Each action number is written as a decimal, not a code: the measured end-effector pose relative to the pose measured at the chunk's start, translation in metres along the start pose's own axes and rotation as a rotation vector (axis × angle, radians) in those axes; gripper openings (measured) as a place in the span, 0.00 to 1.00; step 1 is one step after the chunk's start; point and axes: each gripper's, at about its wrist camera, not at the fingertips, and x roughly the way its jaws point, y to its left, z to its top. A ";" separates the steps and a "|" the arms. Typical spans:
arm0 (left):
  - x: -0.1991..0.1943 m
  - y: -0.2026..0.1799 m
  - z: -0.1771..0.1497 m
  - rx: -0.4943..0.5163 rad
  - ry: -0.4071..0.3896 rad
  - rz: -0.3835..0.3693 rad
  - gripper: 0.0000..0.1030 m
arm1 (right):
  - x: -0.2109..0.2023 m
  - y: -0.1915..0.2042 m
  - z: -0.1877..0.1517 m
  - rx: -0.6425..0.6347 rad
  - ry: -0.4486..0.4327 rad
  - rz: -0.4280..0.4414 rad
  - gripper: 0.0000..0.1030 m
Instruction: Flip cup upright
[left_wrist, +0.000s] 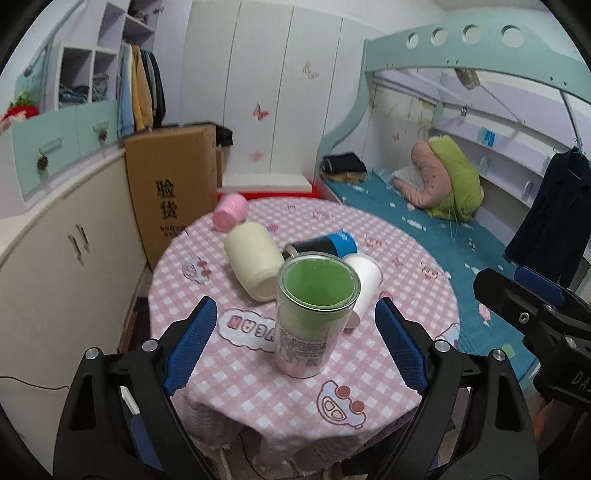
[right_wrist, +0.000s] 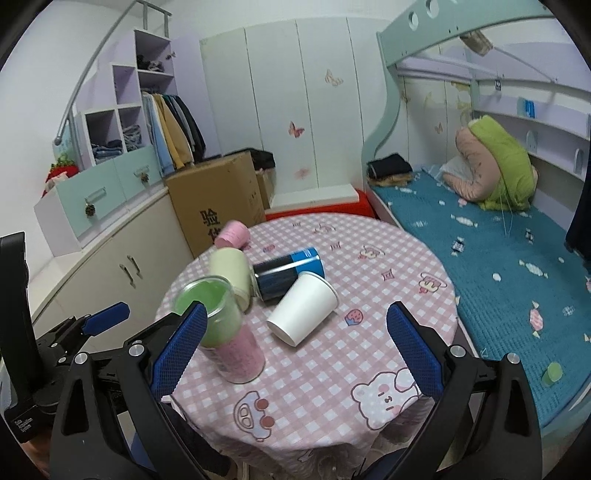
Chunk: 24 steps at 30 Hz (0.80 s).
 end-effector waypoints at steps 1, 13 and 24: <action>-0.009 0.000 0.000 0.003 -0.018 0.006 0.86 | -0.005 0.002 0.000 -0.004 -0.009 0.001 0.92; -0.085 0.001 0.000 0.036 -0.177 0.072 0.88 | -0.082 0.041 -0.003 -0.079 -0.172 -0.008 0.93; -0.133 0.007 -0.008 0.034 -0.283 0.090 0.90 | -0.119 0.062 -0.013 -0.133 -0.256 -0.015 0.93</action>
